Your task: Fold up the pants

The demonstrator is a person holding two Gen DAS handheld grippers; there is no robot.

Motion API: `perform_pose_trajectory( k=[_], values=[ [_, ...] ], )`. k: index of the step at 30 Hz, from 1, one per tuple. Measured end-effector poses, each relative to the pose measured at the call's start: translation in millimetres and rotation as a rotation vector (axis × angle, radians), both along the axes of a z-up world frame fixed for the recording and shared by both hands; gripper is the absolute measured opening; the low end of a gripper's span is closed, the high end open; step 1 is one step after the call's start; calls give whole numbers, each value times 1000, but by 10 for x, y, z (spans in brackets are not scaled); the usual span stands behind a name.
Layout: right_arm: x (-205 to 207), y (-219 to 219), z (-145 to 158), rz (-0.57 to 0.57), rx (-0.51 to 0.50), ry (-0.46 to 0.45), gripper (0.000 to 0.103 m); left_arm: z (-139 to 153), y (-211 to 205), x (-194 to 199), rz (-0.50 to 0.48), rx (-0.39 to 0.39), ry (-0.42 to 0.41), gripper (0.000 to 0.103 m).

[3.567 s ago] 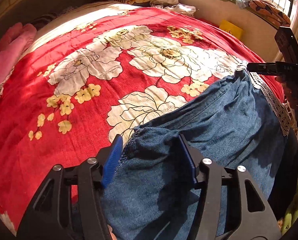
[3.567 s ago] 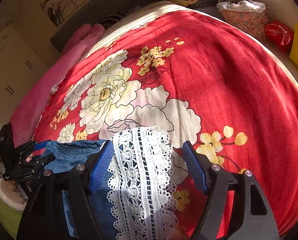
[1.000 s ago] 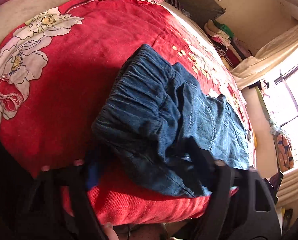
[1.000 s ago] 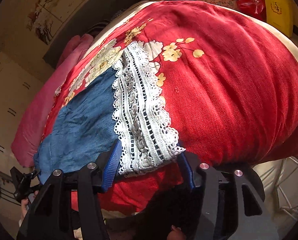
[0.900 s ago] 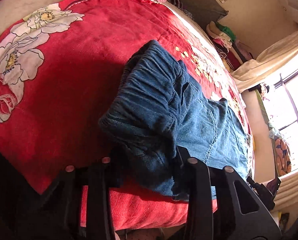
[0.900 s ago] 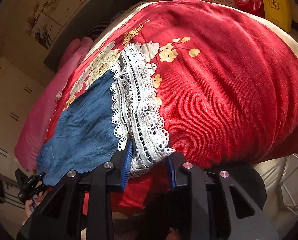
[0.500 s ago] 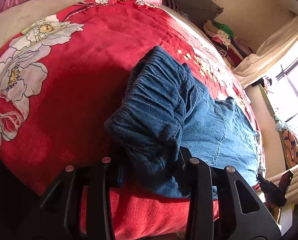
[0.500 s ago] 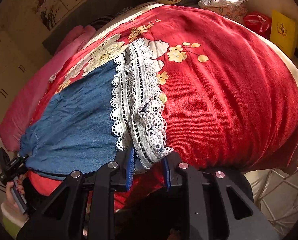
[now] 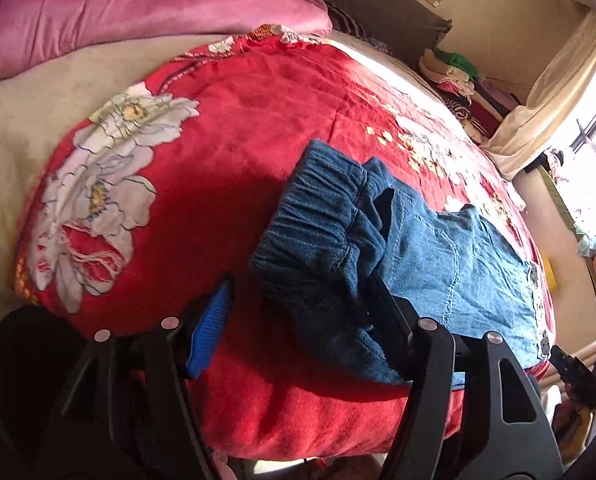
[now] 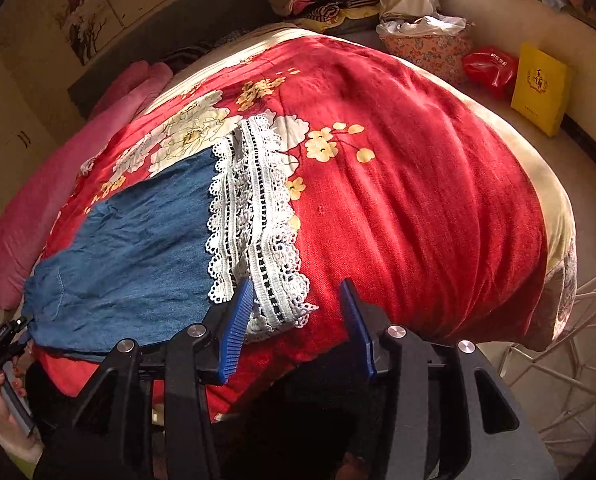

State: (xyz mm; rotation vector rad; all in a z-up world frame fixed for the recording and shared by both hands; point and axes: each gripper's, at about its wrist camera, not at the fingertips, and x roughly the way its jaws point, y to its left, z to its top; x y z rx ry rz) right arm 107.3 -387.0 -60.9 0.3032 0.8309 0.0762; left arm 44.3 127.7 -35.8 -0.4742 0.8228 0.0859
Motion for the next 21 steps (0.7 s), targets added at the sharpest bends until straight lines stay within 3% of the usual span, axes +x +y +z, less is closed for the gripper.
perform_pose_trajectory(
  k=[5, 10, 16, 19, 21],
  values=[
    [-40, 152, 201, 49, -2, -76, 53, 405, -60, -177, 15, 125, -92, 70],
    [81, 553, 260, 161, -26, -91, 54, 648, -509, 32, -134, 153, -154, 76],
    [333, 933, 197, 271, 0, -50, 54, 441, -1348, 585, -380, 109, -107, 76],
    [429, 1032, 155, 299, -11, -35, 54, 223, -1658, 843, -457, 119, -49, 76],
    [483, 1043, 106, 306, -19, -16, 54, 53, -1733, 973, -451, 170, -4, 76]
  ],
)
